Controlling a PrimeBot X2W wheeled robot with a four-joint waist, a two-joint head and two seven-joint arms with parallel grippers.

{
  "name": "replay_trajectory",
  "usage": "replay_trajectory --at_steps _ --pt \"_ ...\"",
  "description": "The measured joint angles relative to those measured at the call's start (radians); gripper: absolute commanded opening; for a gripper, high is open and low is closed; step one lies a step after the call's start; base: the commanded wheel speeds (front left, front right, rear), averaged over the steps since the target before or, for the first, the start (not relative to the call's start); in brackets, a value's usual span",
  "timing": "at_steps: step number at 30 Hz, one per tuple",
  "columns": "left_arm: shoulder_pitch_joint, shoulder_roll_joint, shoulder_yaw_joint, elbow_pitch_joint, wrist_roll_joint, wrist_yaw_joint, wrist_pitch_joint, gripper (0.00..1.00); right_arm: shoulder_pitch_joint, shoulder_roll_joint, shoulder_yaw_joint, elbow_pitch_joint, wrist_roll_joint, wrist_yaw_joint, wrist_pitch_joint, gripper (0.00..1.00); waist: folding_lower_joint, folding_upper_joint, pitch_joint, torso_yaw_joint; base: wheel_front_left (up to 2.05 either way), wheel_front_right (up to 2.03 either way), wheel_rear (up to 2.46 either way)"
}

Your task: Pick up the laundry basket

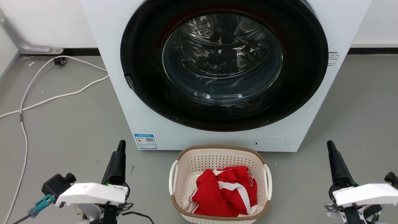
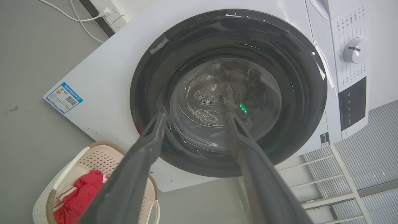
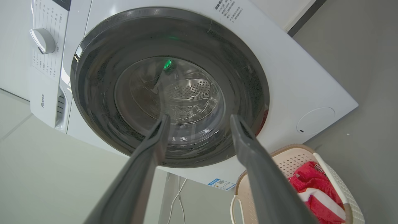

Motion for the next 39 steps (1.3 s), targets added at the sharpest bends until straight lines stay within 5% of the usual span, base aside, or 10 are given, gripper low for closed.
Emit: replay_trajectory --at_steps 20,39 --pt "0.0 0.013 -0.046 -0.023 0.354 0.022 -0.065 1.0 0.019 0.001 0.021 -0.072 -0.407 0.0 -0.012 1.0 0.0 0.0 0.012 0.001 0.0 0.0 0.0" --pt "0.012 0.026 -0.076 -0.022 0.588 0.05 -0.117 1.0 0.081 0.001 0.031 -0.17 -0.668 0.0 -0.012 1.0 0.0 0.0 0.001 0.008 0.0 0.0 0.0"
